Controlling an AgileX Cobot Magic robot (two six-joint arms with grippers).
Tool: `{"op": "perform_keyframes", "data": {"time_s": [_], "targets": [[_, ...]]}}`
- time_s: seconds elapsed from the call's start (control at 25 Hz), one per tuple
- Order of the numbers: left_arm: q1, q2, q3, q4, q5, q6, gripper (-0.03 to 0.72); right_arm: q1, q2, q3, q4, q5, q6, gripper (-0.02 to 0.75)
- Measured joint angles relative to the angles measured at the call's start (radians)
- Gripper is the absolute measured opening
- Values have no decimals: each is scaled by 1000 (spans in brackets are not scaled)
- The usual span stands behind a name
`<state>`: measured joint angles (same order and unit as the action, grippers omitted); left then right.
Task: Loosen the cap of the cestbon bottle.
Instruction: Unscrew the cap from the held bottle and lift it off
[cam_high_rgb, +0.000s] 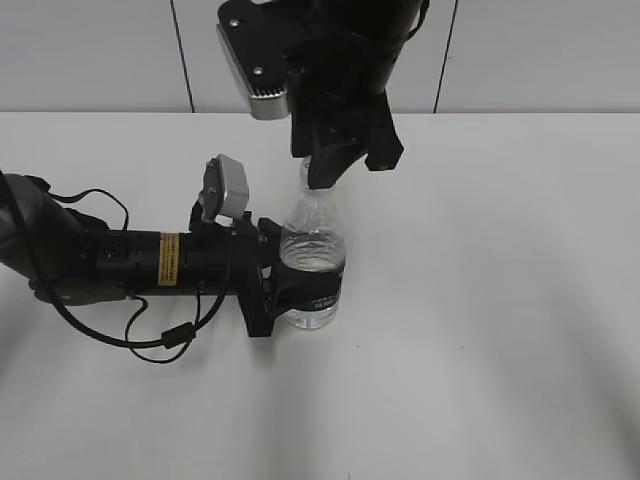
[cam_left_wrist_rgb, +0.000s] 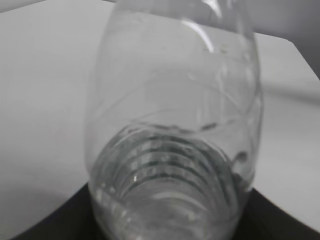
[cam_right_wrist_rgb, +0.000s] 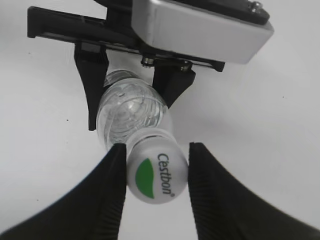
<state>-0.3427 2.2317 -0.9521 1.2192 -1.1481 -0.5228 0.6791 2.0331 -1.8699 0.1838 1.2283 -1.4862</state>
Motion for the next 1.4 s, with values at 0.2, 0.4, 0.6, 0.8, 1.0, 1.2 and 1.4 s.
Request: {"op": "perform_keyframes", "data": {"time_s": [0.2,0.4,0.6,0.8,1.0,1.2,1.4], "targets": [[0,0,0,13,2,0,370,0,1,1,23,4,-62,297],[3,0,-1,29,2,0,365,0,5,1,40,6,-139,296],[5,0,-1,32,2,0,366,0,5,1,41,6,-190,296],[5,0,-3,35,3,0,366,0,5,1,39,6,-211,296],[5,0,-5,44,4,0,366,0,5,1,37,8,-258,296],[7,0,-6,50,5,0,363,0,5,1,41,11,-356,296],[7,0,-6,52,5,0,363,0,5,1,47,12,-426,296]]}}
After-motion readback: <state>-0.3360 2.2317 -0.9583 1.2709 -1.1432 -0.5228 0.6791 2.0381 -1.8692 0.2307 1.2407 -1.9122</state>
